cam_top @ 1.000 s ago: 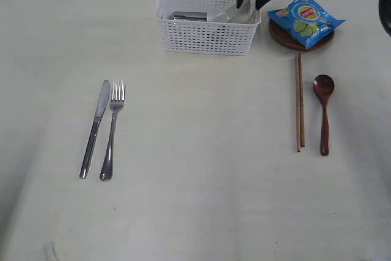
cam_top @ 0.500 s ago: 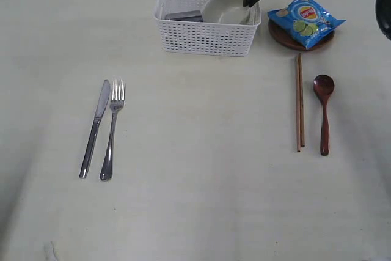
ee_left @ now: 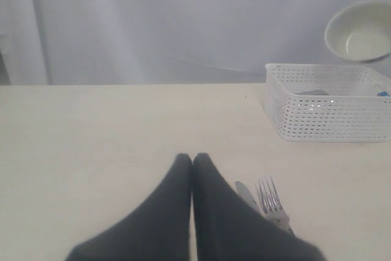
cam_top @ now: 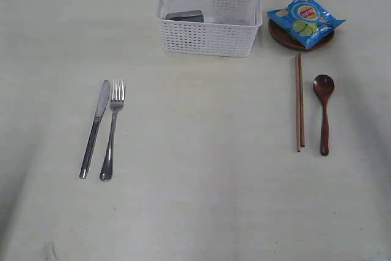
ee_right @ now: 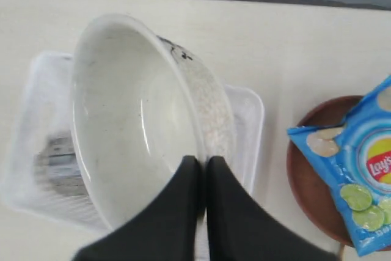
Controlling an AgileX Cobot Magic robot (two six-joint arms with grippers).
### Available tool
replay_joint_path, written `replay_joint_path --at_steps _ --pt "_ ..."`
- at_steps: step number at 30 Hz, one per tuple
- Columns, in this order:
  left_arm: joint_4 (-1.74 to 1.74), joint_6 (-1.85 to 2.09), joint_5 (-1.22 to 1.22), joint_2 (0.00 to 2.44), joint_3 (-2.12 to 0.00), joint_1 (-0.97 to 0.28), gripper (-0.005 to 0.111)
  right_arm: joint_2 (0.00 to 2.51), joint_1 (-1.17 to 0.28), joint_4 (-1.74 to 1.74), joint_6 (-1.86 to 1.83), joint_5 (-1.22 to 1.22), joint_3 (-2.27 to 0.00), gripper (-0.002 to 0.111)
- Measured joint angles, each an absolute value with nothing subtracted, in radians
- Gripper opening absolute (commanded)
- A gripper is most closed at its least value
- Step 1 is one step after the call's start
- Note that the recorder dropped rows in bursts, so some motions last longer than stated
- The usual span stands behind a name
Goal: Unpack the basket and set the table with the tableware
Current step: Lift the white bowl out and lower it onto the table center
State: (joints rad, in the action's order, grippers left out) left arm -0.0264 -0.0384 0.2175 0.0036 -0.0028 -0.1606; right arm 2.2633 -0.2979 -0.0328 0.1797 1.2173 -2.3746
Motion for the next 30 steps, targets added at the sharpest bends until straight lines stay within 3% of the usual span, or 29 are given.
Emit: replay_joint_path --at_steps 7,15,30 --pt "-0.026 -0.038 0.218 0.004 -0.003 -0.161 0.000 2.132 -0.242 -0.265 0.068 1.220 -2.319 -0.001" --pt "-0.026 -0.038 0.218 0.004 -0.003 -0.161 0.000 1.983 -0.232 -0.291 -0.059 1.222 -2.034 -0.001" --pt "-0.026 -0.038 0.218 0.004 -0.003 -0.161 0.000 1.735 -0.248 -0.788 -0.590 1.070 -1.057 -0.001"
